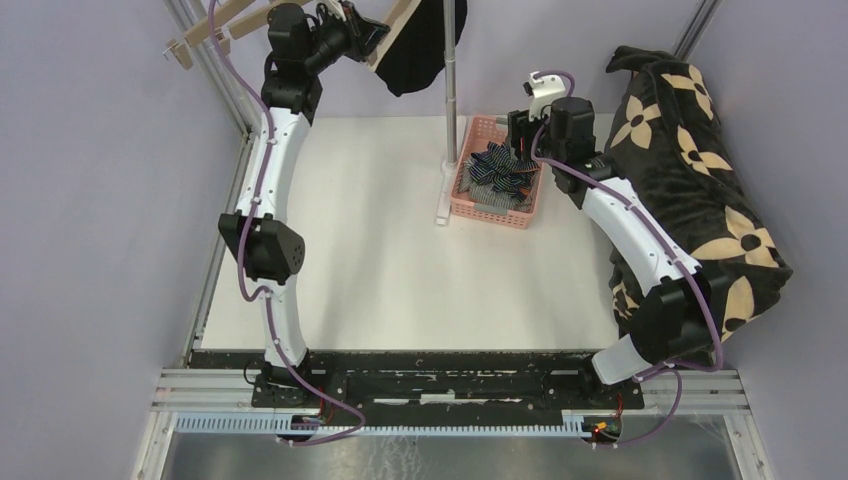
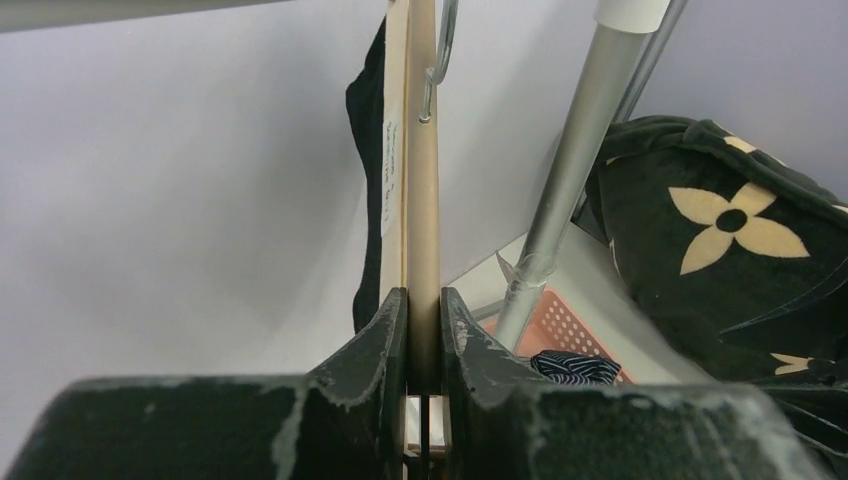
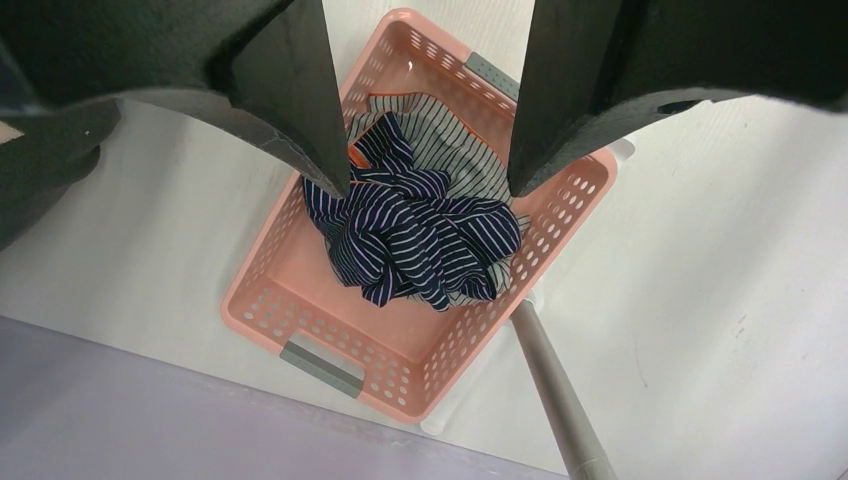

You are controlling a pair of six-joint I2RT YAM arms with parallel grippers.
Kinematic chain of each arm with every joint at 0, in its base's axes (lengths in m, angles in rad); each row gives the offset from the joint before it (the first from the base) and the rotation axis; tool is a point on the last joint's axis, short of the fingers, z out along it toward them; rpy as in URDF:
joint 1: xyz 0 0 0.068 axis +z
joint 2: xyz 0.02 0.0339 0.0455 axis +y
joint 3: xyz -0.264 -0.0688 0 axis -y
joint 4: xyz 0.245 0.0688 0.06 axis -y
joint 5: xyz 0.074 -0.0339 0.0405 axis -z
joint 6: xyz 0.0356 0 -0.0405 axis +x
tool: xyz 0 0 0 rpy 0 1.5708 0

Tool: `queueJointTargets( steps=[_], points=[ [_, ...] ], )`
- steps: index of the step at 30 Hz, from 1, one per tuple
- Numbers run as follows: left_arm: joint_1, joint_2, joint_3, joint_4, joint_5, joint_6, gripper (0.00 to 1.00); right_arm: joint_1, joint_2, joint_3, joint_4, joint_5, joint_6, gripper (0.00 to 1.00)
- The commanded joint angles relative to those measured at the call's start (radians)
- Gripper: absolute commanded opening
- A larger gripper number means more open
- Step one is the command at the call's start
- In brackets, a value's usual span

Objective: Remove the underwear clipped to the hanger

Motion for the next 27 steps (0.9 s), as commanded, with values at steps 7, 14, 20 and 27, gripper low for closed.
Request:
queueJointTargets(
  steps=[7, 14, 20, 27],
  points=[
    [-0.009, 0.017, 0.01, 0.131, -0.01, -0.059, 0.08, 0.009, -0.037, -0.008, 0.066, -0.002, -0.005, 0.67],
    [-0.01, -0.02, -0.022, 0.255, -0.035, -0.106, 0.03, 0.008, -0.026, -0.012, 0.064, -0.006, -0.009, 0.67],
    [-0.008, -0.065, 0.014, 0.149, -0.122, -0.03, 0.03, 0.008, -0.019, -0.012, 0.068, -0.005, -0.009, 0.67],
    [-0.008, -0.224, -0.169, 0.134, -0.181, 0.072, 0.03, 0.008, -0.007, -0.007, 0.068, -0.025, -0.001, 0.67]
  ],
)
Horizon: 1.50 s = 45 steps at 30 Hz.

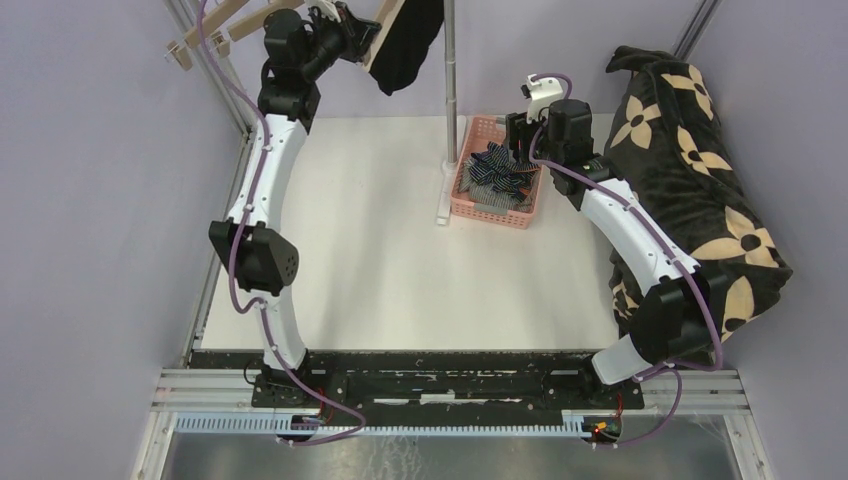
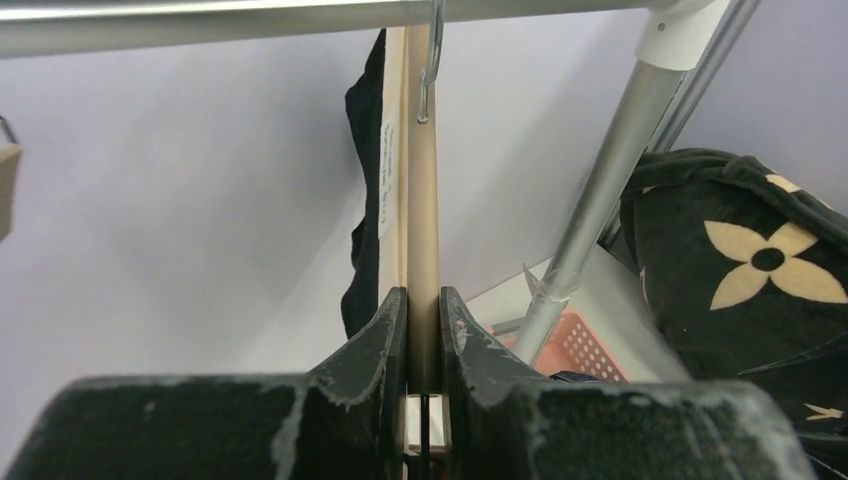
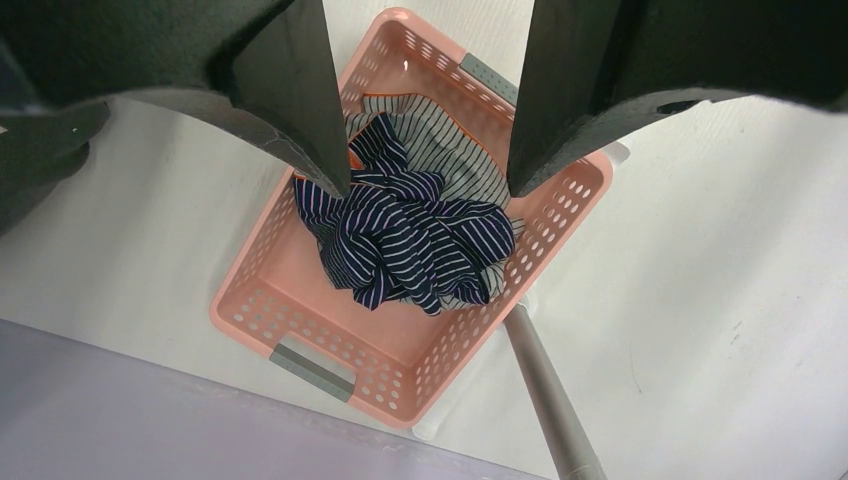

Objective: Remove the underwear clipped to the hanger

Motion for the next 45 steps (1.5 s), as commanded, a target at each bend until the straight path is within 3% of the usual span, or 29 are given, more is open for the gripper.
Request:
queueJointTargets(
  steps=[1, 8, 15, 27, 32, 37, 41, 45],
  points=[
    [-0.001, -0.173, -0.065, 0.033, -0.073, 0.103, 0.03, 0.005, -0.009, 0.01, 0.055, -0.023, 0.001, 0.67],
    [0.0, -0.277, -0.175, -0.008, -0.131, 0.157, 0.03, 0.006, -0.012, 0.005, 0.057, -0.029, 0.005, 0.67],
    [0.002, -0.324, -0.205, -0.171, -0.162, 0.225, 0.03, 0.006, -0.008, 0.01, 0.054, -0.036, 0.012, 0.67],
    [0.005, -0.572, -0.608, -0.291, -0.167, 0.31, 0.03, 0.007, -0.005, 0.042, 0.021, -0.073, 0.013, 0.68],
    [0.009, -0.71, -0.721, -0.457, -0.069, 0.399, 0.03, 0.006, 0.008, 0.12, -0.052, -0.182, -0.014, 0.76],
    [0.047, -0.845, -0.867, -0.565, 0.168, 0.459, 0.03, -0.004, 0.007, 0.144, -0.061, -0.398, -0.014, 0.88],
    [0.088, -0.916, -0.962, -0.585, 0.409, 0.485, 0.03, -0.011, 0.022, 0.216, -0.158, -0.634, -0.051, 0.94],
    [0.127, -0.939, -1.041, -0.505, 0.626, 0.437, 0.03, -0.014, -0.006, 0.235, -0.202, -0.767, -0.081, 1.0]
  ],
)
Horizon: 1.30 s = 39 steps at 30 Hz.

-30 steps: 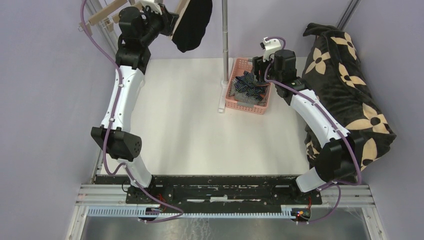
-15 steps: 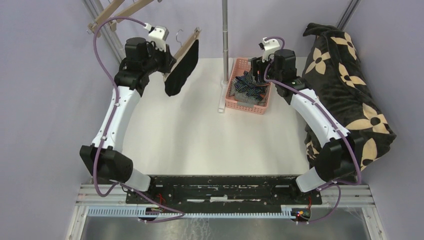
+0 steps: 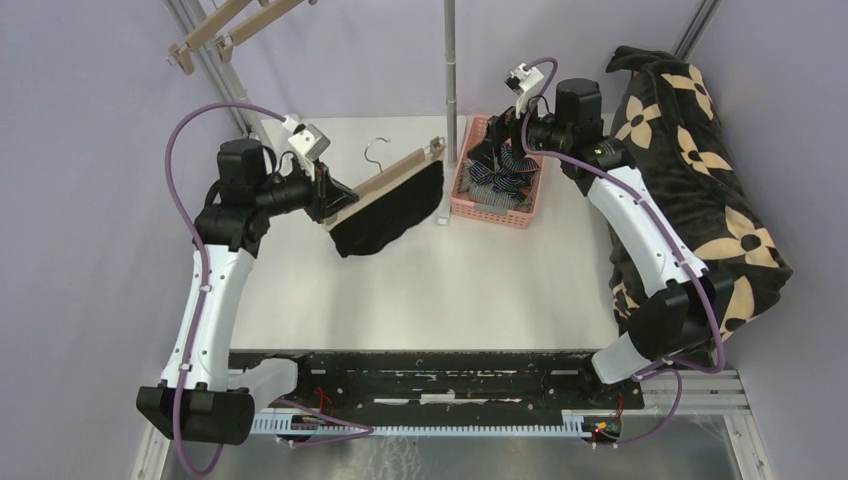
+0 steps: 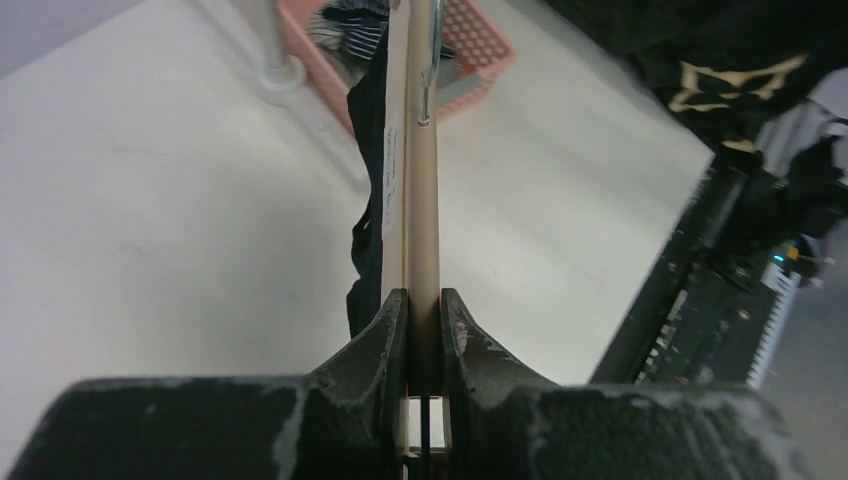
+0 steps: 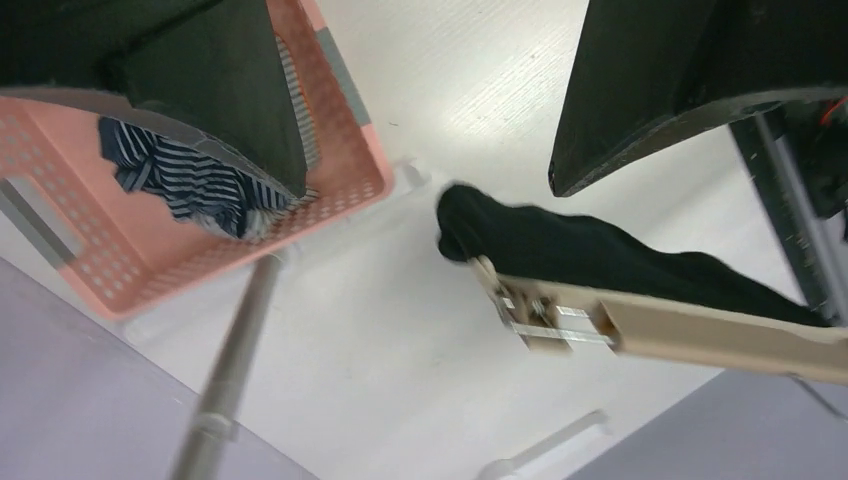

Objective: Remove the underwear clipped to the hanger

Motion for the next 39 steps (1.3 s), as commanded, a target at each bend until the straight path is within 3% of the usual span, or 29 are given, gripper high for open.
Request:
queueJointTargets(
  steps=[1, 6, 10, 17, 22, 24, 26, 28, 29, 30, 31, 34, 35, 36, 37, 39],
  points=[
    [0.041, -0.024, -0.08, 0.128, 0.381, -0.019, 0.03, -0.009, -0.039, 0.062, -0.073, -0.262, -0.075, 1.0],
    [0.049, -0.03, -0.172, 0.449, 0.541, -0.284, 0.03, -0.014, -0.09, 0.097, -0.216, -0.391, -0.226, 1.0],
    [0.048, -0.011, -0.144, 0.469, 0.558, -0.313, 0.03, -0.023, -0.086, 0.116, -0.245, -0.453, -0.238, 1.0],
    [0.049, -0.017, -0.154, 0.477, 0.56, -0.334, 0.03, -0.024, -0.039, 0.117, -0.102, -0.554, -0.076, 1.0],
    [0.048, -0.015, -0.169, 0.49, 0.547, -0.349, 0.03, -0.023, 0.005, 0.113, 0.091, -0.651, 0.094, 0.88],
    [0.048, -0.012, -0.173, 0.497, 0.544, -0.356, 0.03, -0.024, 0.022, 0.115, 0.15, -0.678, 0.156, 0.77],
    [0.049, -0.008, -0.178, 0.508, 0.537, -0.364, 0.03, -0.022, 0.036, 0.118, 0.183, -0.696, 0.193, 0.6],
    [0.049, -0.005, -0.18, 0.51, 0.535, -0.367, 0.03, -0.02, 0.044, 0.118, 0.195, -0.7, 0.207, 0.33],
    [0.049, -0.004, -0.179, 0.51, 0.533, -0.369, 0.03, -0.019, 0.043, 0.116, 0.194, -0.693, 0.209, 0.15],
    [0.049, 0.0, -0.18, 0.51, 0.532, -0.369, 0.03, -0.019, 0.042, 0.113, 0.196, -0.685, 0.209, 0.03],
    [0.049, 0.001, -0.18, 0.51, 0.532, -0.37, 0.03, -0.018, 0.036, 0.106, 0.2, -0.683, 0.206, 0.01],
    [0.048, 0.008, -0.179, 0.511, 0.531, -0.37, 0.03, -0.016, 0.027, 0.098, 0.206, -0.659, 0.207, 0.04],
    [0.049, 0.01, -0.178, 0.511, 0.531, -0.369, 0.03, -0.016, 0.027, 0.103, 0.204, -0.656, 0.211, 0.33],
    [0.049, 0.01, -0.176, 0.511, 0.529, -0.368, 0.03, -0.016, 0.029, 0.105, 0.199, -0.654, 0.213, 0.47],
    [0.049, 0.011, -0.175, 0.51, 0.526, -0.368, 0.03, -0.016, 0.029, 0.106, 0.199, -0.657, 0.214, 0.52],
    [0.048, 0.014, -0.171, 0.512, 0.526, -0.368, 0.03, -0.016, 0.027, 0.1, 0.206, -0.635, 0.217, 0.79]
  ],
)
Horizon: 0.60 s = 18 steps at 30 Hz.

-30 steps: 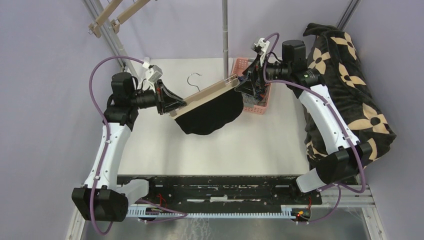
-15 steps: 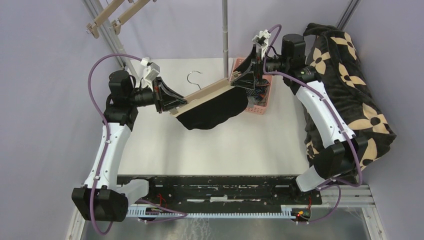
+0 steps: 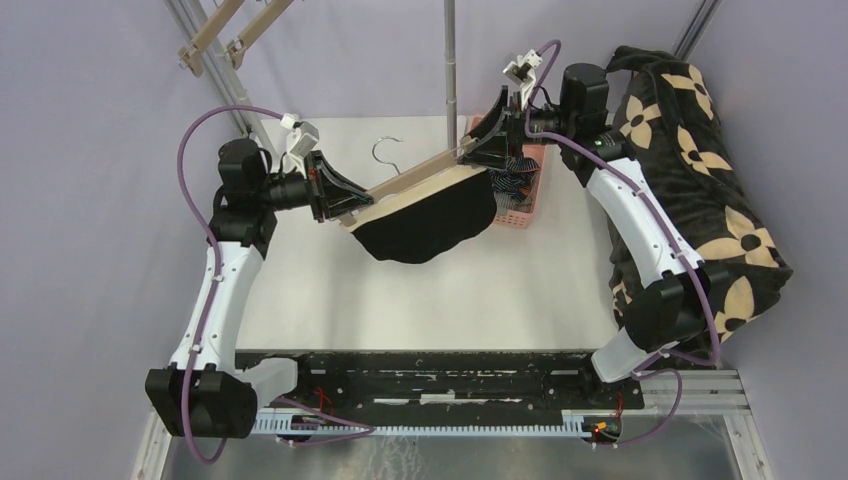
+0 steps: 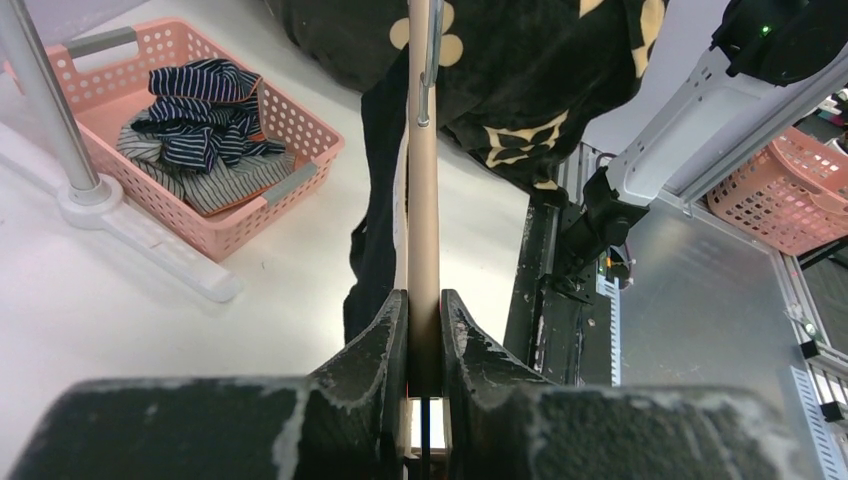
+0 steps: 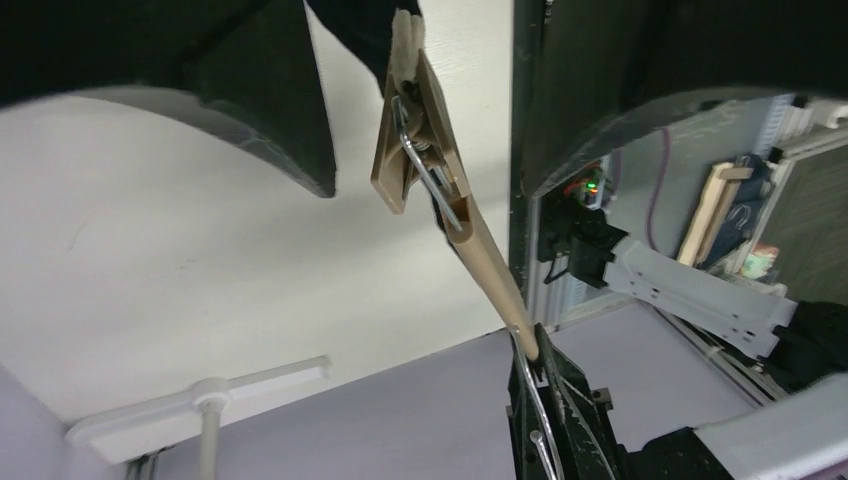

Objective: Remove the underwear clipped to the hanger

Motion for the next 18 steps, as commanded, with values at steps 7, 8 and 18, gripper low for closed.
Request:
queueJointTargets(
  steps=[7, 8, 18],
  points=[
    [-0.003, -0.004, 0.01, 0.041, 0.016, -0.038, 0.03, 0.009, -0.005, 0.03, 0.129, 0.012, 0.058, 0.61],
    [-0.003, -0.004, 0.01, 0.04, 0.013, -0.039, 0.03, 0.009, -0.001, 0.033, 0.13, 0.006, 0.058, 0.35],
    [-0.003, -0.006, 0.007, 0.075, 0.002, -0.066, 0.03, 0.011, -0.026, 0.018, 0.097, 0.081, 0.024, 0.77]
  ],
)
